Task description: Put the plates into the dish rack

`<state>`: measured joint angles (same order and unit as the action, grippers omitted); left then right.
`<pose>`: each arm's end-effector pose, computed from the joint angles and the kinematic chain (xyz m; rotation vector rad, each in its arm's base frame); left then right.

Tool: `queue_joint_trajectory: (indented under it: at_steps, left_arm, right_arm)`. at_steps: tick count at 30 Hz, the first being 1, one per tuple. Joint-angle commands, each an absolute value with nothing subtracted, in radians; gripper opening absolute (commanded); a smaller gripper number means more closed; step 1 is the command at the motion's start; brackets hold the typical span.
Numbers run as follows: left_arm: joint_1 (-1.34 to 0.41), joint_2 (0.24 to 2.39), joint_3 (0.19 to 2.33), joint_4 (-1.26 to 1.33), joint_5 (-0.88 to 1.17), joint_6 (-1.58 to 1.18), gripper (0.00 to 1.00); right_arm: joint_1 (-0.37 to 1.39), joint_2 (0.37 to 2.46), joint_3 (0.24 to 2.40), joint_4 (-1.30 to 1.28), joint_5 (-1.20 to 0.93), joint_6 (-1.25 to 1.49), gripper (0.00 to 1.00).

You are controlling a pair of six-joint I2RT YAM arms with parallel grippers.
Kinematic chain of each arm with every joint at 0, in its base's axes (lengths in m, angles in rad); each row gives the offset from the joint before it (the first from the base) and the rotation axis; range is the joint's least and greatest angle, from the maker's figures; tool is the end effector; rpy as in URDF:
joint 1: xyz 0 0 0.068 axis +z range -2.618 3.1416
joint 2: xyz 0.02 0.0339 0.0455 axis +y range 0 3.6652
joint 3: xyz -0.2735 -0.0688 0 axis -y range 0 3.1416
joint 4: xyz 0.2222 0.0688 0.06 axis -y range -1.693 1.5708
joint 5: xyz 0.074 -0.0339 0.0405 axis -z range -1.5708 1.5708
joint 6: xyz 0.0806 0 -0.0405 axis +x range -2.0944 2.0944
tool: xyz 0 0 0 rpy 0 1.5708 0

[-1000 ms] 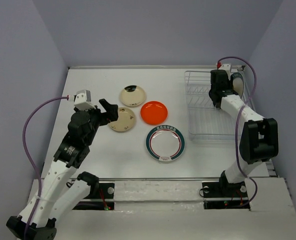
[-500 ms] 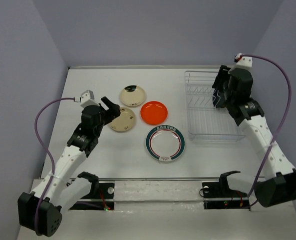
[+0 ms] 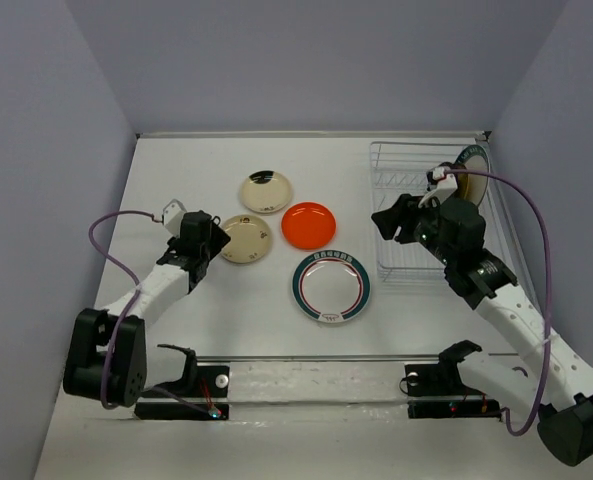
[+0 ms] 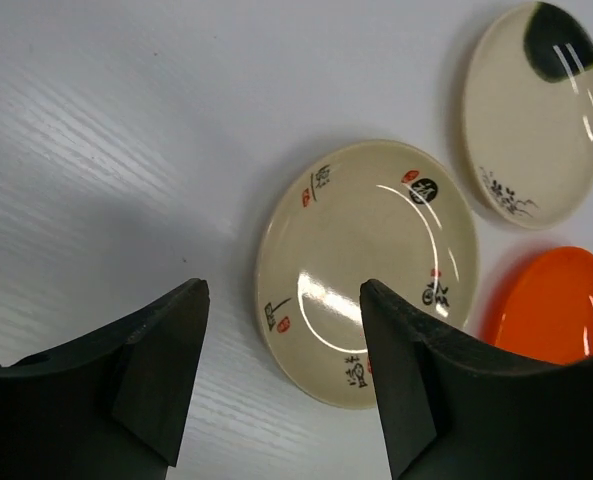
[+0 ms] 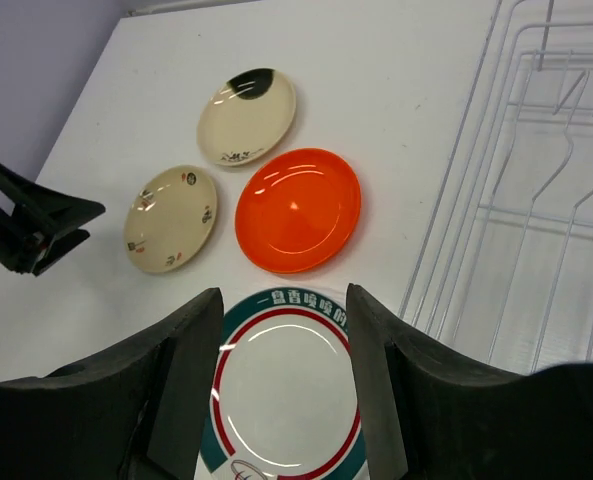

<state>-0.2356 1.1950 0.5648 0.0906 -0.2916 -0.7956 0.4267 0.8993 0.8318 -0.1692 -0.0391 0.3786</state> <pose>0.2623 -0.0391 0.2078 -0.7461 1.9641 -0.3176 0.2043 0.0963 0.3363 -0.0729 1.8479 0.6038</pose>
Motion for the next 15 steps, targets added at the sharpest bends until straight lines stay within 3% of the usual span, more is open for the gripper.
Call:
queue_joint_trajectory:
  at_steps: [1,15]
  left_arm:
    - [-0.212,1.285,0.571,0.199,-0.281,-0.807,0.69]
    - [-0.207,1.468,0.562,0.311,-0.270,-0.838,0.31]
  right_arm:
    - [0.433,0.858,0.804,-0.083,-0.123,0.405,0.58]
    - [0.433,0.871,0.792,-0.058,-0.179,0.411,0.55]
